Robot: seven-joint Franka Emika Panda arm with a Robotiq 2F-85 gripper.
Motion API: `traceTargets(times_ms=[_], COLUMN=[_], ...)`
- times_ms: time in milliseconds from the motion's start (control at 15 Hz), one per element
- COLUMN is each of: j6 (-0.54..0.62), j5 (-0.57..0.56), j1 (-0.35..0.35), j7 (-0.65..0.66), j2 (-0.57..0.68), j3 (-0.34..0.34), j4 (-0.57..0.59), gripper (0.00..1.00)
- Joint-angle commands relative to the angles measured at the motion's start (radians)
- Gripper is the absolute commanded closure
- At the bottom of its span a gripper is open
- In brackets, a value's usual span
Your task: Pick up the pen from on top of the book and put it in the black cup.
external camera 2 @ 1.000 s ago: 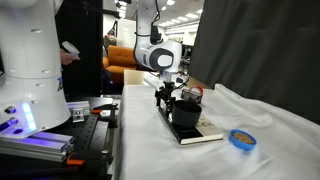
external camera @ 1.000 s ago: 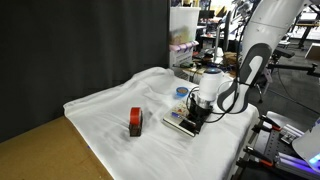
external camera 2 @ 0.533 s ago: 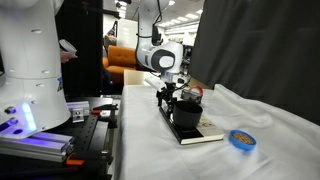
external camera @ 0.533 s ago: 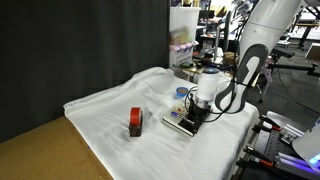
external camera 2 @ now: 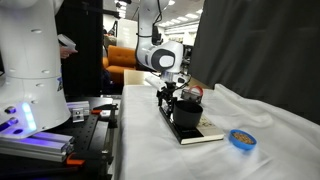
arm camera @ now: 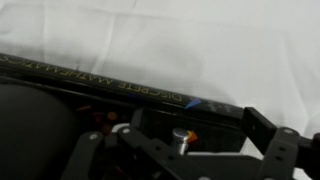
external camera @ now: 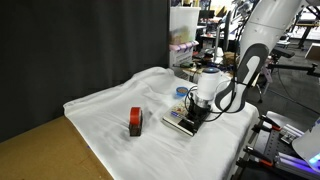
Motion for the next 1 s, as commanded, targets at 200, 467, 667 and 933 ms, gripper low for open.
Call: traceTargets(times_ms=[200,467,667,933], j6=[0.001,-0.001,-0.001,-0.001], j5=[-0.016,-0.004,-0.003,-0.003], j1=[0.036,0.018,0.017,0.017], j7=[0.012,-0.001,0.000,0.000], j2=[-0.012,-0.016,-0.004,-0.004], j3=[-0.063,-0.042,-0.041,-0.041], j4=[0.017,0.021,0.026,0.026], gripper=[0.00,0.00,0.00,0.00])
